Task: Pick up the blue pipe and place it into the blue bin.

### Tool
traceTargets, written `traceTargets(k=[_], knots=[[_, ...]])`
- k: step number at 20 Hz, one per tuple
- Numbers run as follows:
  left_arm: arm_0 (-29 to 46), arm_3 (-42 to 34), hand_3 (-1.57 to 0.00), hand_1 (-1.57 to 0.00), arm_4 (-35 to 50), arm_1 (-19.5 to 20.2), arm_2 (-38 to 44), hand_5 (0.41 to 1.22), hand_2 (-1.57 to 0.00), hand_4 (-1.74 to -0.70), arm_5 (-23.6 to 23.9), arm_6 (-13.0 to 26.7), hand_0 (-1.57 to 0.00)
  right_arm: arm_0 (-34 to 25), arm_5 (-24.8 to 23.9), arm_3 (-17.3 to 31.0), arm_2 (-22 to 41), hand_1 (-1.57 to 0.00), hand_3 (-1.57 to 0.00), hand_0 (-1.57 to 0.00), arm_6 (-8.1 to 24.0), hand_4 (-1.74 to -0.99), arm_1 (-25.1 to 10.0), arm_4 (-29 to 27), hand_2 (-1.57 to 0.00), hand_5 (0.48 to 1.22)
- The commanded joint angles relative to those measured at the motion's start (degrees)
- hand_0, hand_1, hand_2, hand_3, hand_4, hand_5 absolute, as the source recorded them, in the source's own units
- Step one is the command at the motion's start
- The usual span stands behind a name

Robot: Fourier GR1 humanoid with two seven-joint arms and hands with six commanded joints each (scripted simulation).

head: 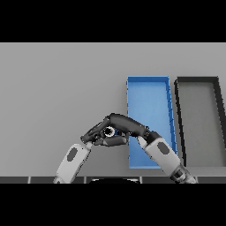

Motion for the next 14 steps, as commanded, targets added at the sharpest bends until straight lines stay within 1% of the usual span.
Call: traceTargets(k=[1, 2, 5, 6, 7, 8, 9, 10, 11, 13, 14], knots=[[0.2, 0.1, -1.43, -1.57, -0.4, 0.1, 0.0, 1.221, -1.55, -1.73, 0.3, -0.9, -1.57, 0.8, -0.5, -0.1, 0.3, -1.51, -1.48, -1.51, 1.1, -1.488, 1.1, -1.0, -1.51, 1.129], [0.3, -0.2, -1.44, -1.57, -0.3, -0.1, 0.0, 1.221, -1.56, -1.73, 0.4, -0.4, -1.57, 1.6, -0.5, -0.6, -0.3, -1.52, -1.50, -1.52, 1.5, -1.490, 1.3, -2.5, -1.52, 1.147], [0.1, -0.4, -1.43, -1.57, -0.2, -0.3, 0.2, 1.221, -1.56, -1.73, 1.1, 0.0, -1.57, 2.1, -1.0, -0.7, -0.9, -1.55, -1.53, -1.54, 2.7, -1.494, 2.9, -3.3, -1.55, 1.183], [0.5, -1.0, -1.26, -1.57, -0.1, 0.2, 0.3, 1.221, -1.57, -1.73, 1.2, -0.5, -1.57, 1.6, -1.3, -0.7, -1.2, -1.55, -1.54, -1.55, 3.6, -1.495, 3.4, -3.5, -1.55, 1.191], [1.2, -1.6, -1.05, -1.37, -0.5, 0.8, 0.1, 1.221, -1.34, -1.63, 1.0, -1.1, -1.45, 1.7, -1.7, -0.9, -1.0, -1.55, -1.55, -1.55, 3.2, -1.496, 3.7, -2.6, -1.55, 1.197], [1.4, -2.0, -0.84, -1.09, -1.0, 1.2, -0.1, 1.221, -1.07, -1.51, 0.7, -0.3, -1.18, 1.8, -1.9, -0.6, -0.8, -1.56, -1.55, -1.56, 3.4, -1.496, 4.1, -1.8, -1.56, 1.202], [1.0, -2.0, -0.67, -0.88, -1.8, 1.8, 0.1, 1.221, -0.85, -1.41, 0.1, 0.1, -0.94, 1.7, -1.6, -0.3, -1.1, -1.56, -1.56, -1.56, 2.9, -1.497, 4.3, -1.4, -1.56, 1.206], [1.0, -1.8, -0.54, -0.70, -2.8, 2.2, -0.2, 1.221, -0.68, -1.32, -1.2, -0.1, -0.75, 2.4, -1.3, -0.7, -1.1, -1.56, -1.56, -1.56, 3.0, -1.497, 4.1, -0.9, -1.56, 1.209], [0.7, -1.3, -0.43, -0.56, -3.6, 1.7, -0.2, 1.221, -0.55, -1.25, -2.0, -0.3, -0.60, 2.4, -1.4, -1.0, -1.0, -1.56, -1.56, -1.56, 4.5, -1.498, 4.6, -0.8, -1.56, 1.211], [0.3, -0.7, -0.27, -0.36, -4.5, 1.7, 0.4, 1.063, -0.35, -1.13, -3.2, 0.0, -0.38, 2.3, -1.4, -0.9, -1.6, -1.57, -1.56, -1.57, 5.5, -1.498, 5.5, 0.1, -1.57, 1.215], [0.1, -1.0, -0.22, -0.29, -4.4, 1.1, 0.3, 0.984, -0.28, -1.09, -3.2, 1.4, -0.31, 2.3, -1.1, -1.0, -2.2, -1.57, -1.57, -1.57, 5.5, -1.498, 5.6, -0.2, -1.57, 1.216]])
